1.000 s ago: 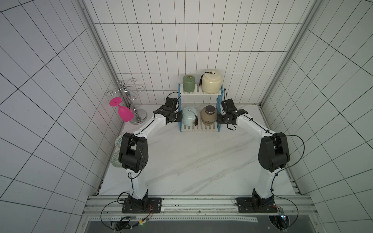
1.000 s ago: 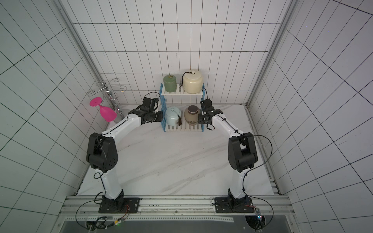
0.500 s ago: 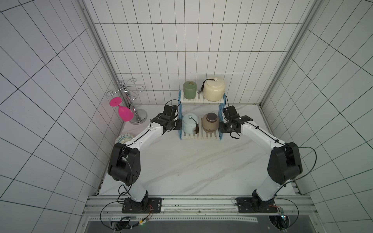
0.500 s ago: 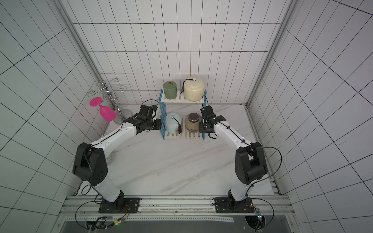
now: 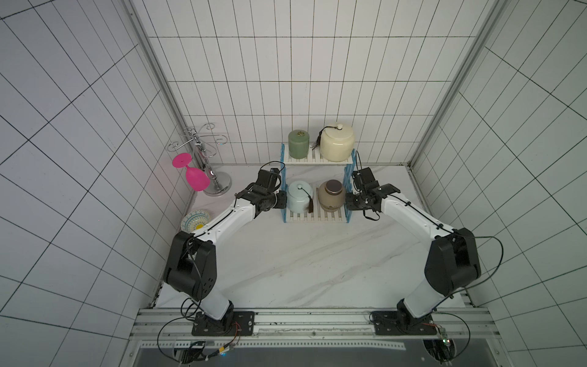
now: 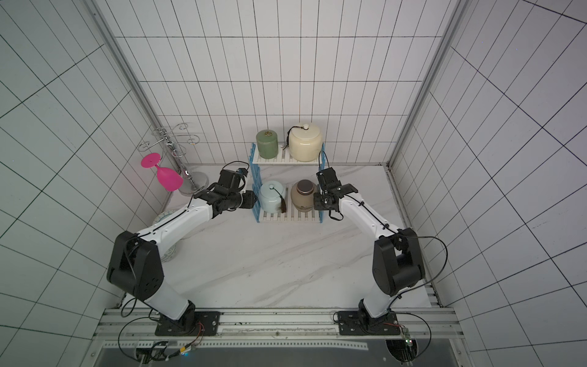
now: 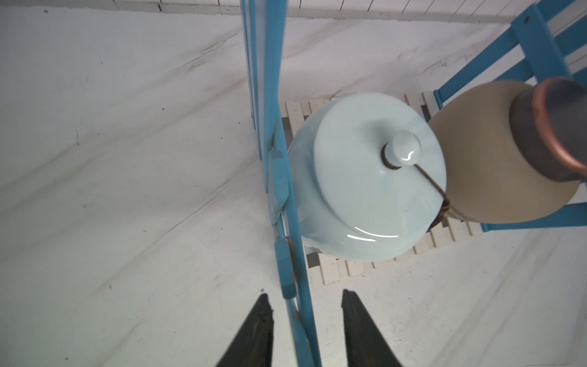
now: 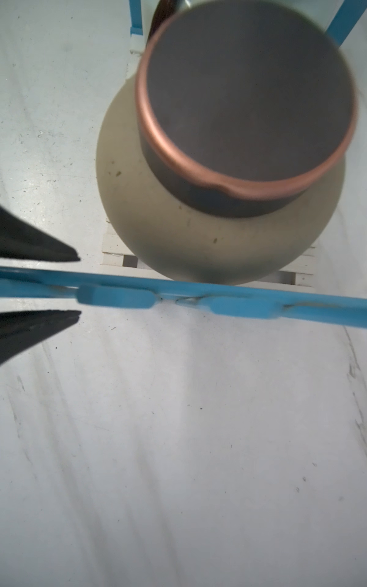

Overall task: Remove the tea canisters from the shelf
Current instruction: Move the shelf to the center of the board, then pick up the tea canister from the shelf.

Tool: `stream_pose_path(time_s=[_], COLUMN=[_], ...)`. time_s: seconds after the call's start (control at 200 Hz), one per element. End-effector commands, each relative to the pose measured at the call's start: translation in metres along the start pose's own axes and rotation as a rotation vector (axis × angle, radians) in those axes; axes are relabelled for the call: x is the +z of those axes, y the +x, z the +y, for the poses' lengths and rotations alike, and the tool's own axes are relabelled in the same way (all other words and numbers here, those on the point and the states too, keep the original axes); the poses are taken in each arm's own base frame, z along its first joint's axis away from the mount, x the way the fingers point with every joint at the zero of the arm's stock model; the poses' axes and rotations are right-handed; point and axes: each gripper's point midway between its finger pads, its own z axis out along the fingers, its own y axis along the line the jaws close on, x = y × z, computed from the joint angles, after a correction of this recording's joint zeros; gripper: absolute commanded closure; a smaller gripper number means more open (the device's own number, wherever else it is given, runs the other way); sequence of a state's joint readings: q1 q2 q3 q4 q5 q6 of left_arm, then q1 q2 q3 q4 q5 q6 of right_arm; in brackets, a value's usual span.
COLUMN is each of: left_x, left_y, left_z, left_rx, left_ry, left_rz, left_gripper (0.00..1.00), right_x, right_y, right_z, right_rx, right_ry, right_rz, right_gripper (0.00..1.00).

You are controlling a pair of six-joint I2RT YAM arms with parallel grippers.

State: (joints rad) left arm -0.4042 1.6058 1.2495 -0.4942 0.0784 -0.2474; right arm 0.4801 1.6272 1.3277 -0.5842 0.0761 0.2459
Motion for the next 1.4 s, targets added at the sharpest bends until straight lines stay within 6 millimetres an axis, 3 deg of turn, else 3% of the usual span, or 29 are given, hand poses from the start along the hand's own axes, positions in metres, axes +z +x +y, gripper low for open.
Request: stream_pose_path(time_s=[0.0,0.28,0.53,0.66,0.84,1.039,1.394], left_x=[-0.021,-0.07,-0.099,-0.111,-0.127,-0.133,-0.133], left_y=[-0.016,-0.035,-0.044,-0.049,-0.057,-0.053,-0.05], left_z=[-0.006,-0.007,-0.002,-0.004,0.0,0.013,0.017], left_rx=[0.022,0.139,0.141,0.153,0.168,0.127,0.104], left_ry=[0.015,0.01,0.096,0.155,0.179,0.191,0.2], left_rz=[-0.077,-0.227,-0.308,-0.341,-0.377,-0.388,-0.387], left_gripper=[0.48,0.21,0.01,0.01,0.01,0.01,0.01], right_x=[-0.036,-0.107,-0.178,-0.204,-0.226,-0.234,-0.191], right_y=[-0.026,-0.056,-0.117,-0.151,-0.191,-0.23,-0.272], right_z=[-0.001,-0.01,-0.002,0.006,0.017,0.037,0.058], right_rx=[0.003,-0.041,-0.069,-0.079,-0.084,-0.094,-0.114], right_ry=[-0.007,0.015,-0.013,-0.038,-0.071,-0.138,-0.167], right_rz=[-0.112,-0.235,-0.413,-0.49,-0.576,-0.652,-0.699], right_gripper=[0.58,0.45,0.36,0.32,0.26,0.24,0.25])
